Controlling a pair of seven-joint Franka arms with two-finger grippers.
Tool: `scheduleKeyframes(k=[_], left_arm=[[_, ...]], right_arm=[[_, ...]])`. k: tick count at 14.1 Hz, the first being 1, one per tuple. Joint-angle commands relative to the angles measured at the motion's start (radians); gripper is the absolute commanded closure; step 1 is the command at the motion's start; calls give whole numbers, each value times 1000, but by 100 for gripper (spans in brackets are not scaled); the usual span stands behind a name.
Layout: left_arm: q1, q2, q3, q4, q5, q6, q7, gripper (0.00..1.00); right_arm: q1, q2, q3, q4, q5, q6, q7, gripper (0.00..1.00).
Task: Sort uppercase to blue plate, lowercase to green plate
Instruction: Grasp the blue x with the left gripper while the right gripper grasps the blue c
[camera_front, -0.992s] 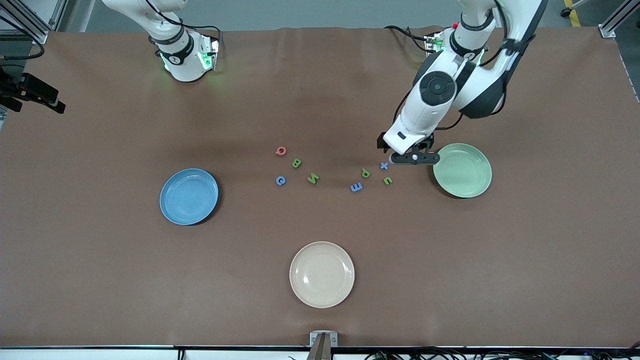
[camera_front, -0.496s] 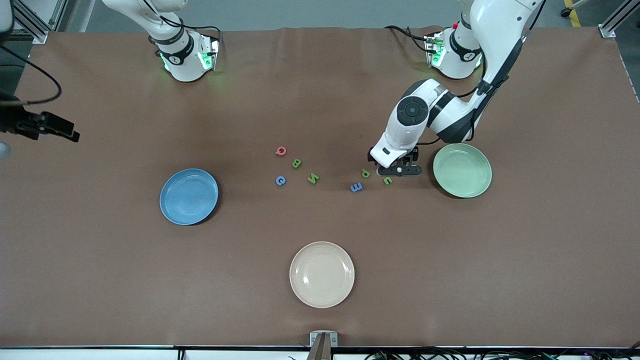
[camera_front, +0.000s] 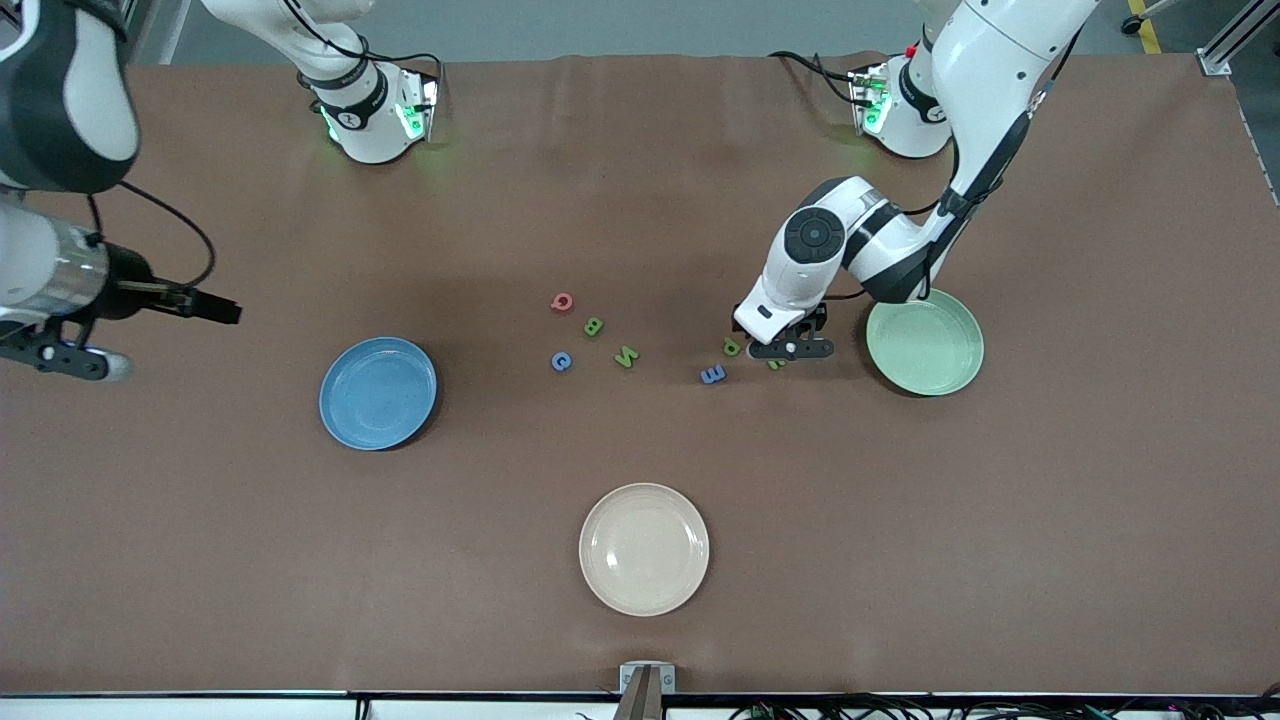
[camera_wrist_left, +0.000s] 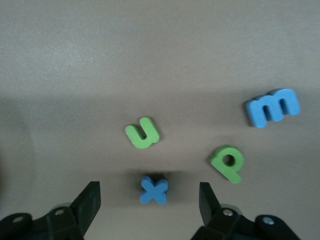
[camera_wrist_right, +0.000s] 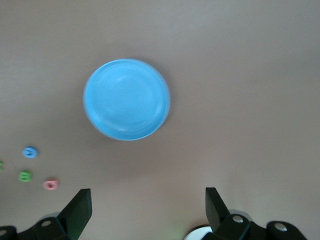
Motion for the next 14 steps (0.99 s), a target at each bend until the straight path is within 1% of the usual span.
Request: scheduleKeyframes(k=[1, 2, 4, 5, 9, 14], left_arm=[[5, 38, -3, 8, 86, 15, -76, 20], [6, 39, -3, 7, 88, 15, -79, 22], [6, 44, -5, 5, 88, 17, -81, 26], [6, 46, -5, 5, 88, 18, -82, 28], [6, 55, -6, 4, 89, 18, -82, 39], [5, 58, -9, 2, 88, 20, -85, 50]], right_arm=[[68, -17, -2, -94, 42, 103, 154, 0], [105, -17, -4, -120, 42, 148, 200, 0], [186, -14, -2, -187, 42, 281, 338, 0], [223, 1, -4, -197, 42, 326, 383, 0], [355, 136, -4, -200, 42, 505, 595, 0], [450, 256, -2, -206, 42, 665, 754, 0]])
